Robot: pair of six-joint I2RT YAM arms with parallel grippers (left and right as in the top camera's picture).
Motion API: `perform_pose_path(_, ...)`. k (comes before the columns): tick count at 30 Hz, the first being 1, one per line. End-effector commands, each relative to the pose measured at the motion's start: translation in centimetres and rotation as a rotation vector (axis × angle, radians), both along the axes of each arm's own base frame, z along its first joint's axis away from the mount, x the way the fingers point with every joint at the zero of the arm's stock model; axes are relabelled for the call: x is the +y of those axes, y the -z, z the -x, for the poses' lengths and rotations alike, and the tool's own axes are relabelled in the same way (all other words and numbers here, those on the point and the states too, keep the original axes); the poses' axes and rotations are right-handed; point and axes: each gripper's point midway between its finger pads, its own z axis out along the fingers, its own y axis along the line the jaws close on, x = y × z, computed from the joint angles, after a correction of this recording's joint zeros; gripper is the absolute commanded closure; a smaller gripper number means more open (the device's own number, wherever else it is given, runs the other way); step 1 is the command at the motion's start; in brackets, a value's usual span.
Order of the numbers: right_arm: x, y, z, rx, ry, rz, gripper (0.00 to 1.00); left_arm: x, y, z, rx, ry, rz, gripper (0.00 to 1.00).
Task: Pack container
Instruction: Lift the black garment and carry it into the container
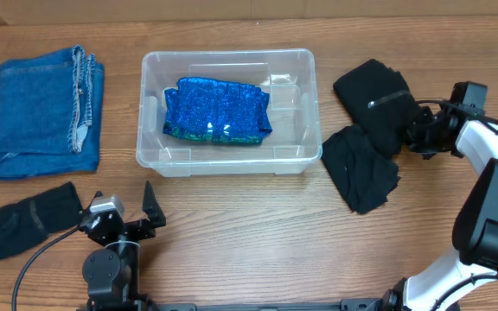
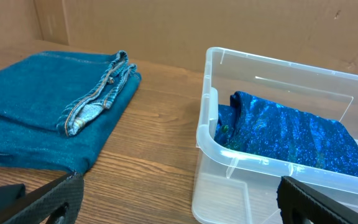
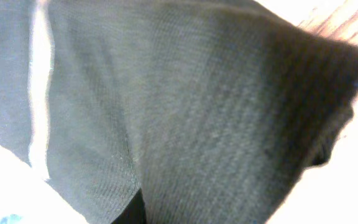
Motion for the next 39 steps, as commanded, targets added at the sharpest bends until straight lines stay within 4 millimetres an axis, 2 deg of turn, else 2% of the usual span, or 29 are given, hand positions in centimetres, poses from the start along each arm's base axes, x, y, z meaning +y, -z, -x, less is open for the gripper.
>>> perform_pose_path(1,0.5,-7.9,-2.2,-0.172,-0.119,0.05,0.96,0.5,-0.2,0.1,-0.007,-0.02,-0.02,0.0)
perform_pose_path(5,1.1,-13.2,-2.6,-0.24,-0.185,0.061,0.96,0.5,-0.2,0.1,-0.007,-0.02,-0.02,0.0)
perform_pose_path(9,1.9,-17.4,-2.7,-0.301,-0.235,0.049,0.96,0.5,-0.2,0.1,-0.007,-0.02,-0.02,0.0)
perform_pose_path(10,2.5,-19.3,-2.6,-0.331,-0.27,0.044,0.96,0.5,-0.2,0.1,-0.007,-0.02,-0.02,0.0)
perform_pose_path(12,3.3,-21.0,-2.4,-0.36,-0.31,0.042,0.96,0.5,-0.2,0.1,-0.007,-0.02,-0.02,0.0)
perform_pose_path(19,8.9,-29.9,-0.9,-0.542,-0.525,0.049,0.96,0.5,-0.2,0.1,-0.007,-0.02,-0.02,0.0)
perform_pose_path(22,11.5,-33.5,0.6,-0.604,-0.616,0.078,0.96,0.5,-0.2,0.1,-0.007,-0.02,-0.02,0.0)
perform_pose_path(26,14.9,-36.9,3.0,-0.66,-0.721,0.076,0.96,0.5,-0.2,0.1,-0.007,-0.02,-0.02,0.0)
perform_pose_path(29,17.5,-37.1,4.4,-0.656,-0.786,0.046,0.96,0.5,-0.2,0.1,-0.007,-0.02,-0.02,0.0)
perform_pose_path(34,23.2,-36.2,7.1,-0.614,-0.938,-0.026,0.96,0.5,-0.2,0.1,-0.007,-0.02,-0.02,0.0)
perform_pose_path(39,27.2,-35.7,9.3,-0.58,-1.03,-0.062,0.96,0.5,-0.2,0.1,-0.007,-0.02,-0.02,0.0)
